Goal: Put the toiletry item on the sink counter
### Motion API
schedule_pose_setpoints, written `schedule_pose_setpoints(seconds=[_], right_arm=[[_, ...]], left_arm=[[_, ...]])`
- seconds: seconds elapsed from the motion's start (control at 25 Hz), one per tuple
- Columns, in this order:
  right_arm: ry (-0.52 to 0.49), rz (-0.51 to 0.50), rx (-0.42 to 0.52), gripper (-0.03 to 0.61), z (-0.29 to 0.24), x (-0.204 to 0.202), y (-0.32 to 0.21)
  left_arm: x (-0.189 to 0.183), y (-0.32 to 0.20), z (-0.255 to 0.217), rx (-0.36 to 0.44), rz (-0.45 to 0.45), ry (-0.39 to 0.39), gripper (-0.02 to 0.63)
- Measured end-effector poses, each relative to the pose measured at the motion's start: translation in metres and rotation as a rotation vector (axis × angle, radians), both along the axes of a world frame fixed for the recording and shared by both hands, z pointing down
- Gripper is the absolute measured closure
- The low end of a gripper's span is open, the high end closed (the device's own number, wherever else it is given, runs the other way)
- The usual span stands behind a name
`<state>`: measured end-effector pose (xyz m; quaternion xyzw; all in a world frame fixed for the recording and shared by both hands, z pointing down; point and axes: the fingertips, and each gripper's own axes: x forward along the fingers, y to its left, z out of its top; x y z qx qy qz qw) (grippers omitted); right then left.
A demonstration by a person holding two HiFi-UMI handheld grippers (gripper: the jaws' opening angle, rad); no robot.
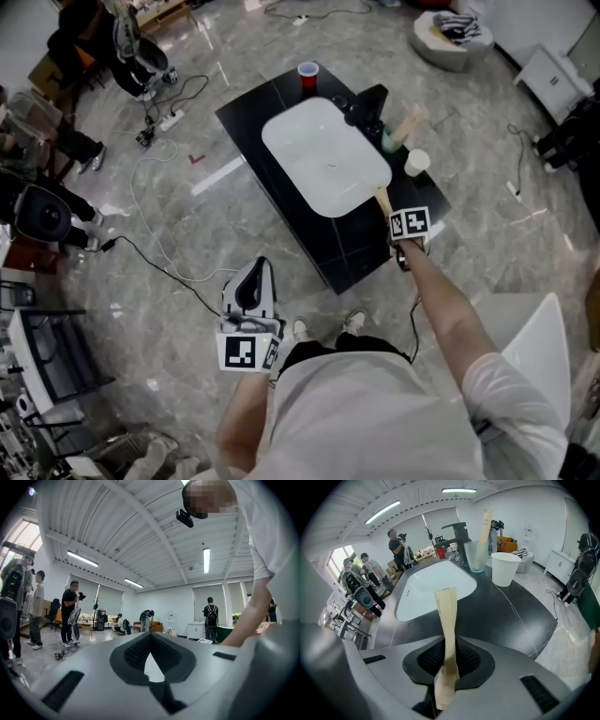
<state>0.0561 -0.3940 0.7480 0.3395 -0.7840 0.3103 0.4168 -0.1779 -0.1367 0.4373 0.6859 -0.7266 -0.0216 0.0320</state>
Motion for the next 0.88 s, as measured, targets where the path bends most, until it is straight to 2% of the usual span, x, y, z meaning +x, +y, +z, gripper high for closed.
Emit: schedule_pose_setpoints(seconds=[0.2, 0.36, 0.88], right_arm=[[-0.002, -0.005, -0.007, 0.518, 0.000, -0.002, 0.000], [-0.010, -0.011, -0.014, 0.453, -0.001, -0.005, -0.001], [-0.021, 0.006, 0.036, 0.425, -0.020, -0.003, -0.009]], left_arm=[[0.001, -0.002, 0.000, 0.000, 0.002, 0.000, 0.611], [-0.001, -0.003, -0.001, 0.000, -0.001, 0.000, 0.611], [0.002, -0.013, -0.001, 0.014, 0.041, 0.012, 0.611]])
